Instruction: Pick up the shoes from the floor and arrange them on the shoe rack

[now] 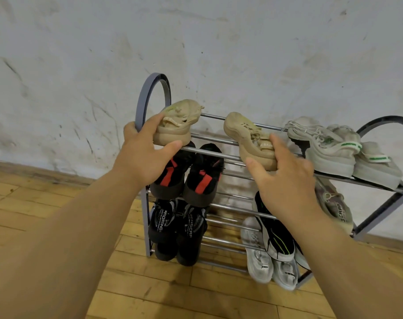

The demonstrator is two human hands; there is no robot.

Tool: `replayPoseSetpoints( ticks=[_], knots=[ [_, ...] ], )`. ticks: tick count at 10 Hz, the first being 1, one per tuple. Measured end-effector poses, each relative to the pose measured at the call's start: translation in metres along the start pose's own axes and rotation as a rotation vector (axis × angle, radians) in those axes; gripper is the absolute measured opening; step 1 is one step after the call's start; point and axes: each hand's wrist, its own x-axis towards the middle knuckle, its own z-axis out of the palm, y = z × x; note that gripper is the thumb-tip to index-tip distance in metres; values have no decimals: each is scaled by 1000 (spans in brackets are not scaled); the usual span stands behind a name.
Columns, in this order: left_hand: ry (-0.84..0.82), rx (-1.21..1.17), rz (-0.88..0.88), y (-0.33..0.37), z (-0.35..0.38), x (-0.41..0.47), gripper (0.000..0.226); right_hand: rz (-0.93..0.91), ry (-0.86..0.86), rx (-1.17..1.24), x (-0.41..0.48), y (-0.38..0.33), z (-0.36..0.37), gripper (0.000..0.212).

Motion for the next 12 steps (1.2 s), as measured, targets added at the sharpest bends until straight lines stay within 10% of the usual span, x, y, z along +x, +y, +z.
replayPoseSetpoints(
  ticks=[9,12],
  knots=[
    [-46,-39,-69,5,2,-3,71,-265,-61,-272,19,-78,51,72],
    [87,334,106,50,-7,-37,78,-240,-279,-283,20,-46,-2,92]
  ],
)
